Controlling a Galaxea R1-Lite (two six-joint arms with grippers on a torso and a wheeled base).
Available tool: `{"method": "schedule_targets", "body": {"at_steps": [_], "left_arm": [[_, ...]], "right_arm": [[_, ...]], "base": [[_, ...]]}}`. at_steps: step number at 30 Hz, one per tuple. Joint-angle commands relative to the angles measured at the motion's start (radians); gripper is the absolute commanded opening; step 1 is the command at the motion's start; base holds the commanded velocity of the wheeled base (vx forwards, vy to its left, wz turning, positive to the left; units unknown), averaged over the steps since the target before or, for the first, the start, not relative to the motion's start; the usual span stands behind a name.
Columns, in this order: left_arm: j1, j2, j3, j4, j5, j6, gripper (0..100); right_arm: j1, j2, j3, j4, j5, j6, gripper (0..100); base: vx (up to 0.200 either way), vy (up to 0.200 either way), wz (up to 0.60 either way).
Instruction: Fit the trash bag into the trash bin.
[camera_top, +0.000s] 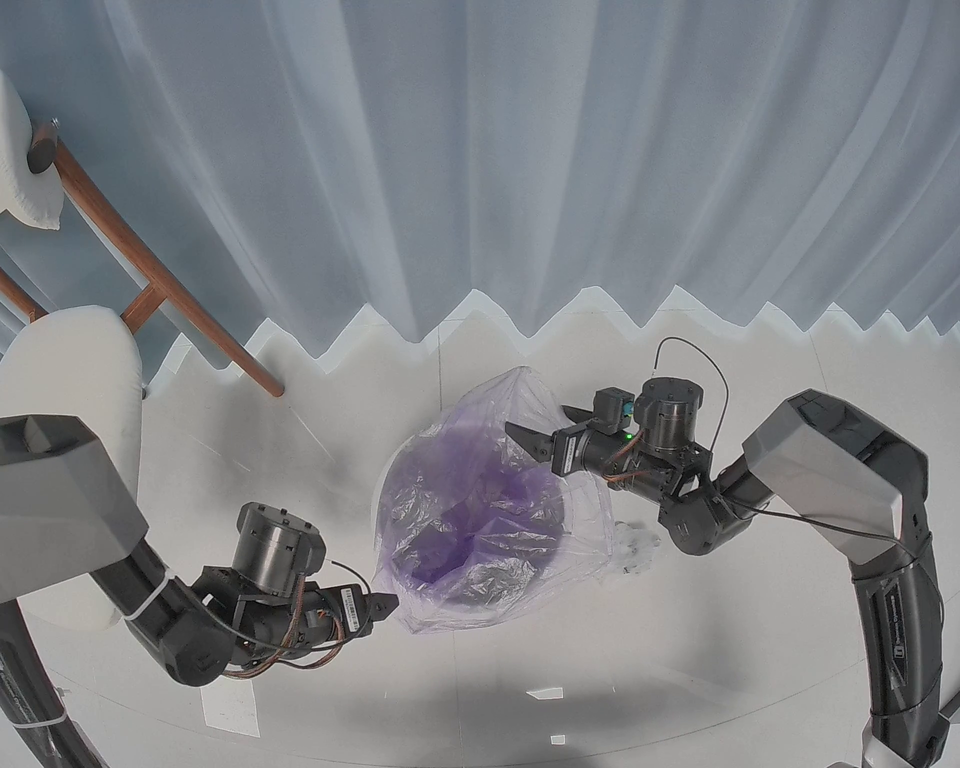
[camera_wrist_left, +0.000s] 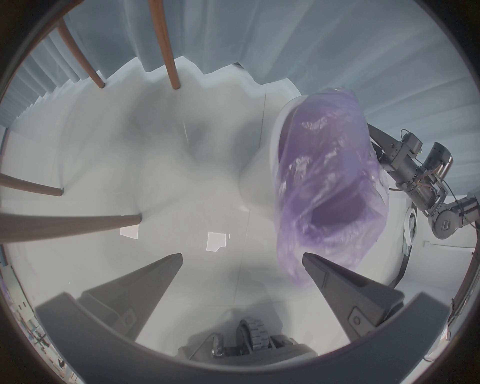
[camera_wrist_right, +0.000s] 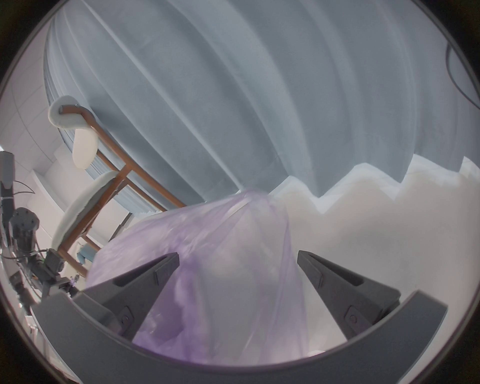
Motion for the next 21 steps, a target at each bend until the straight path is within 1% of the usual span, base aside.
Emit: {"method": "schedule_targets", "body": {"at_steps": [1, 2, 4, 6, 8, 10, 12, 13, 14, 17, 18, 19, 20, 21], "left_arm": [[-0.030, -0.129, 0.145, -0.004, 0.000, 0.001, 100], [-0.030, -0.131, 0.145, -0.004, 0.000, 0.001, 100], [-0.044, -0.195, 0.137, -0.001, 0.000, 0.001, 100], [-0.045, -0.244, 0.118, 0.009, -0.003, 0.003, 100], [-0.047, -0.275, 0.102, 0.012, -0.006, 0.011, 100], [-0.052, -0.332, 0.090, 0.010, -0.014, 0.029, 100], [-0.058, -0.352, 0.088, 0.009, -0.028, 0.032, 100], [-0.058, -0.352, 0.088, 0.009, -0.028, 0.032, 100], [-0.065, -0.389, 0.093, 0.009, -0.061, 0.031, 100], [-0.067, -0.452, 0.102, 0.009, -0.088, 0.021, 100], [-0.067, -0.465, 0.102, 0.009, -0.095, 0.018, 100], [-0.064, -0.491, 0.105, 0.009, -0.112, -0.002, 100], [-0.064, -0.496, 0.107, 0.009, -0.115, -0.006, 100], [-0.062, -0.517, 0.111, 0.009, -0.121, -0.037, 100]], "right_arm": [[0.011, -0.153, 0.237, -0.113, 0.028, 0.032, 100], [0.011, -0.153, 0.242, -0.116, 0.028, 0.032, 100], [0.001, -0.172, 0.274, -0.160, 0.005, 0.032, 100], [-0.010, -0.210, 0.286, -0.154, -0.015, 0.039, 100], [-0.024, -0.245, 0.302, -0.145, -0.018, 0.045, 100], [-0.035, -0.343, 0.317, -0.056, -0.020, 0.075, 100], [-0.030, -0.412, 0.317, 0.031, -0.023, 0.108, 100], [-0.030, -0.412, 0.317, 0.031, -0.023, 0.108, 100], [-0.002, -0.501, 0.321, 0.177, -0.049, 0.170, 100], [0.070, -0.581, 0.329, 0.360, -0.118, 0.241, 100], [0.081, -0.593, 0.331, 0.392, -0.126, 0.255, 100], [0.110, -0.616, 0.346, 0.464, -0.129, 0.292, 100], [0.116, -0.621, 0.351, 0.478, -0.129, 0.299, 100], [0.148, -0.630, 0.374, 0.536, -0.129, 0.336, 100]], "base": [[0.000, 0.000, 0.00], [0.000, 0.000, 0.00], [0.000, 0.000, 0.00], [0.000, 0.000, 0.00], [0.000, 0.000, 0.00], [0.000, 0.000, 0.00], [0.000, 0.000, 0.00], [0.000, 0.000, 0.00], [0.000, 0.000, 0.00], [0.000, 0.000, 0.00], [0.000, 0.000, 0.00], [0.000, 0.000, 0.00], [0.000, 0.000, 0.00], [0.000, 0.000, 0.00]]}}
